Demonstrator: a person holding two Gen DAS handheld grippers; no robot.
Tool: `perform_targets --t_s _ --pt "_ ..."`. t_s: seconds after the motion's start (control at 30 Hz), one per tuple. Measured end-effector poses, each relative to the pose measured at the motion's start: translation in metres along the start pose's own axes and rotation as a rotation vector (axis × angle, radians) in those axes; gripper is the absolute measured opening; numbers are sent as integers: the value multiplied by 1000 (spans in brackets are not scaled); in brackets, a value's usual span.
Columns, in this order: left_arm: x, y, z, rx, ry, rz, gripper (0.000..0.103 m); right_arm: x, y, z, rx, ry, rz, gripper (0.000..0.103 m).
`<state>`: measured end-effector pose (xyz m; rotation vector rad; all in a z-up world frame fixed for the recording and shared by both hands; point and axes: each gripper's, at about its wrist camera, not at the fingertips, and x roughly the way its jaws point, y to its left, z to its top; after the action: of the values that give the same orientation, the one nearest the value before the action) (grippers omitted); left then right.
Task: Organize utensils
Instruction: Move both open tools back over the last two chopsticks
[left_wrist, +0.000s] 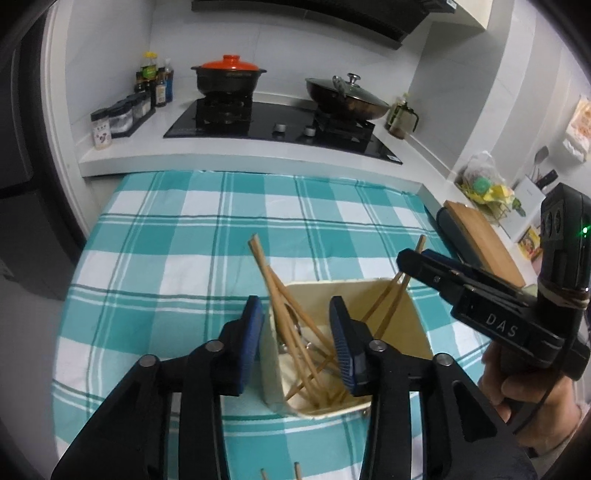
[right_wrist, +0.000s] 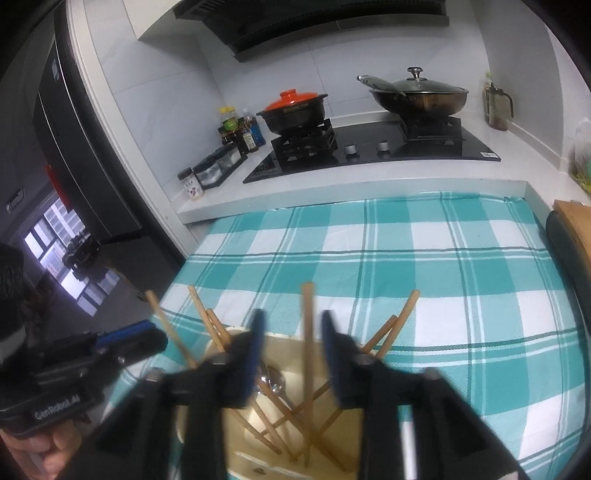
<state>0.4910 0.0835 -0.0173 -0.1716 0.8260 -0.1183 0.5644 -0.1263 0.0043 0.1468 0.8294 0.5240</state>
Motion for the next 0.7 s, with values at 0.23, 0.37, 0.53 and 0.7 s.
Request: perform_targets --t_s 0.23,0.37,0.53,0.7 --pt "-61 -7 -75 182 39 55 68 -55 26 -23 -172 -27 -48 50" --pt "-92 -9 -131 210 50 109 68 -95 40 -69 -266 1 -43 52" --pt "-119 -11 -179 151 16 138 71 -128 53 -145 -321 50 -58 52" --pt "-133 -20 -210 154 -34 204 74 -148 58 -210 -277 63 -54 52"
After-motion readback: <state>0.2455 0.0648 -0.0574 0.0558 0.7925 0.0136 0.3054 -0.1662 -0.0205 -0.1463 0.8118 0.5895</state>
